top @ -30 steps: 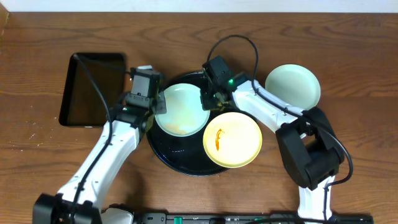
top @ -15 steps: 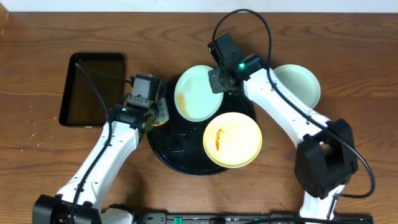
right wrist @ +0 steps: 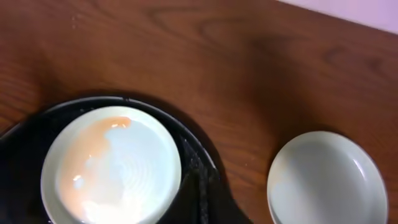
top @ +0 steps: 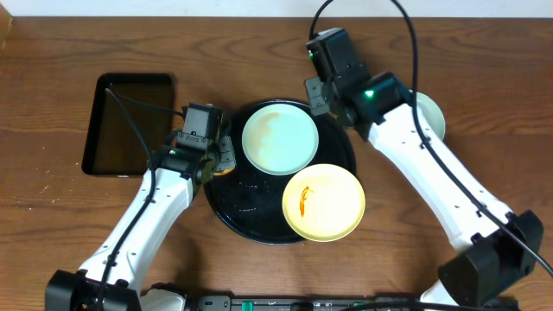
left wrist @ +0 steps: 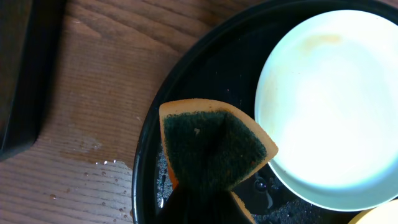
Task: Clean dirty plates on tray and stack at the side
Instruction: 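Lift the light-blue plate with the right gripper off the round tray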
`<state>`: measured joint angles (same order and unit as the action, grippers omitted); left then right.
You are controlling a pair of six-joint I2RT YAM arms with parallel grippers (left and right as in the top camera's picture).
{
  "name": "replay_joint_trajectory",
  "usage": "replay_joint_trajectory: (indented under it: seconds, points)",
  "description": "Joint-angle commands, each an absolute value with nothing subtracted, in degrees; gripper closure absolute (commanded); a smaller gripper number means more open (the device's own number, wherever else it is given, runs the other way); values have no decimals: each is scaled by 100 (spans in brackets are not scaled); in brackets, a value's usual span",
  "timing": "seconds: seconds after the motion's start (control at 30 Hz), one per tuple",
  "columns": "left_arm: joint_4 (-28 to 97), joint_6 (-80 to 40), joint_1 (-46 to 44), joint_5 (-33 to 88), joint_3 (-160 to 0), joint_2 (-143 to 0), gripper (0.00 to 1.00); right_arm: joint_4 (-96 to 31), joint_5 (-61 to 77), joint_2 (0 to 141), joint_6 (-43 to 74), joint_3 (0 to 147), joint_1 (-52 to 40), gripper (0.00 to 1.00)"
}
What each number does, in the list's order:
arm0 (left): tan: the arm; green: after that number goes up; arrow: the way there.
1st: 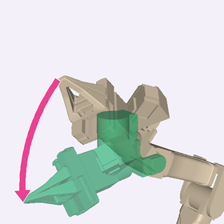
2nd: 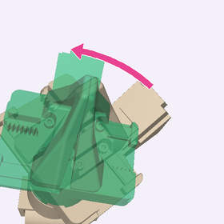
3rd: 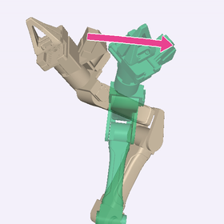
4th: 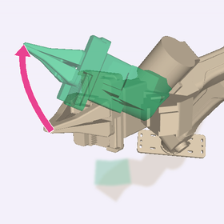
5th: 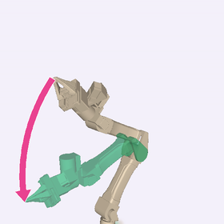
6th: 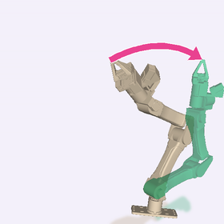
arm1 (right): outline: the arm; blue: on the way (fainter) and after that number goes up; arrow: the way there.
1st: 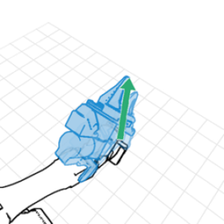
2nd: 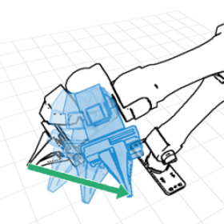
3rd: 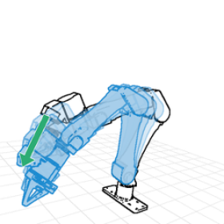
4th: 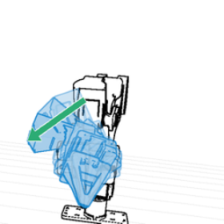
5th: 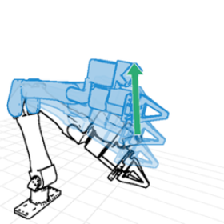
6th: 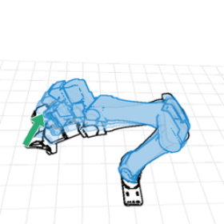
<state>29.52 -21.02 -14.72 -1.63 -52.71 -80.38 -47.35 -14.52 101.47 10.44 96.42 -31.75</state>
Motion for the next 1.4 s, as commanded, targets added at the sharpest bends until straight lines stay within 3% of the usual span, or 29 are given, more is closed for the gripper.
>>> replay_joint_trajectory:
  seconds: [0.0,0.17,0.23,0.33,0.47,0.83,1.0,1.3,1.37]
  points:
    - [2934,-2134,-1455,-143,-5234,-8049,92,-4906,-1177,10335,1031,9706,-3100,80]
    - [2932,-2137,-1455,-143,-5234,-8049,92,-5129,-381,11039,1068,9706,-2919,36]
    - [2932,-2134,-1455,-143,-5234,-8049,92,-5168,36,11360,1066,9708,-2805,29]
    - [2930,-2137,-1455,-143,-5234,-8049,92,-5124,624,11830,1066,9708,-2633,33]
    - [2932,-2137,-1455,-143,-5234,-8049,92,-4875,845,12344,1066,9708,-2502,55]
    - [2928,-2137,-1455,-145,-5225,-8049,92,-4759,840,12641,1068,9692,-2633,57]
    - [2930,-2137,-1455,-143,-5225,-8049,92,-4735,663,12829,1332,9657,-2773,68]
    - [2910,-2139,-1455,-143,-5218,-8049,92,-4698,593,13141,1347,9657,-2936,72]
    - [2910,-2139,-1455,-143,-5218,-8049,92,-4707,585,13211,1347,9657,-2941,78]
